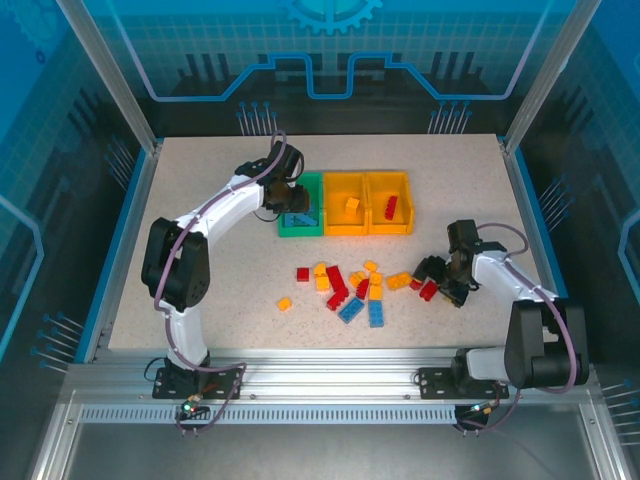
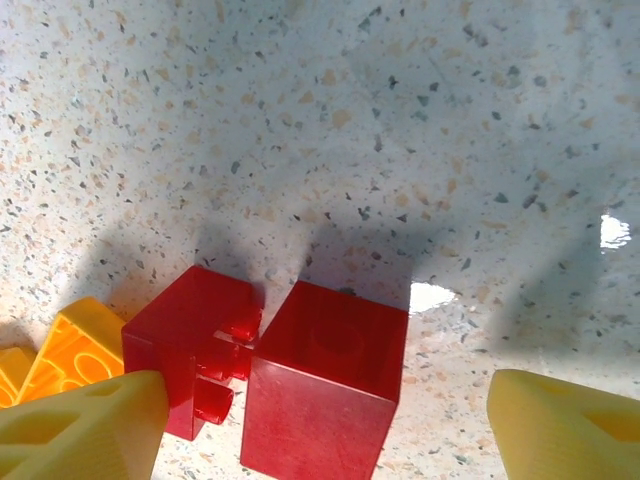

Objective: Sort the legos into containers by color

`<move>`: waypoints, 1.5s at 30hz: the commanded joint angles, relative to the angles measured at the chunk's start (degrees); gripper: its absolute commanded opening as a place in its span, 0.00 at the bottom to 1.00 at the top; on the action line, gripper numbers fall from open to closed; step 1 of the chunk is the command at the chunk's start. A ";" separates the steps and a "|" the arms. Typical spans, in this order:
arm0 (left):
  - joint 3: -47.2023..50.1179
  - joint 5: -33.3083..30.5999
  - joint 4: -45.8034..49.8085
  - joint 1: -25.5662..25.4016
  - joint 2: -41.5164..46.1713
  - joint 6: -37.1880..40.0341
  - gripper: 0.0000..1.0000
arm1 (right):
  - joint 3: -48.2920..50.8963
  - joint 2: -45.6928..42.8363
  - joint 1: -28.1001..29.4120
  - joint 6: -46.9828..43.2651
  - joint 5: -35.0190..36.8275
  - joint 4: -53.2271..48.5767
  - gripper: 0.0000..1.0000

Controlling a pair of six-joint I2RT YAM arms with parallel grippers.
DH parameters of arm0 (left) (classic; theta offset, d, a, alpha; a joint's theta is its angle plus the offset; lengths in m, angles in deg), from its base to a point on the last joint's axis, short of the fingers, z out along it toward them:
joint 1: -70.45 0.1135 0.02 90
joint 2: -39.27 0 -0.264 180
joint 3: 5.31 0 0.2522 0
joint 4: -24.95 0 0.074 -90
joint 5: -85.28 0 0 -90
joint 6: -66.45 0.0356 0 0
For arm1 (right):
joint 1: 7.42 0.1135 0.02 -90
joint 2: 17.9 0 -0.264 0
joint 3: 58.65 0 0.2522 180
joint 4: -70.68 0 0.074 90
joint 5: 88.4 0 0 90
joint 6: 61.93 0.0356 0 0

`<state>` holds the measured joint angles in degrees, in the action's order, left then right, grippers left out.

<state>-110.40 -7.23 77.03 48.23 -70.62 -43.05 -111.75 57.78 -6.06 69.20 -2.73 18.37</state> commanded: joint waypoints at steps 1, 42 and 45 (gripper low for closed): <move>1.24 1.26 -0.48 0.45 0.11 -0.27 0.39 | 1.49 -2.33 -0.63 0.62 2.39 -4.36 0.85; 2.41 2.86 -1.71 0.35 -0.88 -1.71 0.56 | 3.19 -3.24 -0.82 1.91 -2.43 0.55 0.77; 2.22 3.39 -1.85 0.34 -1.38 -2.10 0.67 | 3.23 -3.93 -1.05 2.12 -2.46 0.33 0.77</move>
<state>-107.08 -5.63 75.66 48.23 -70.64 -44.50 -109.41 54.94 -6.10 70.20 -4.68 18.92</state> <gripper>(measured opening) 0.658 0.773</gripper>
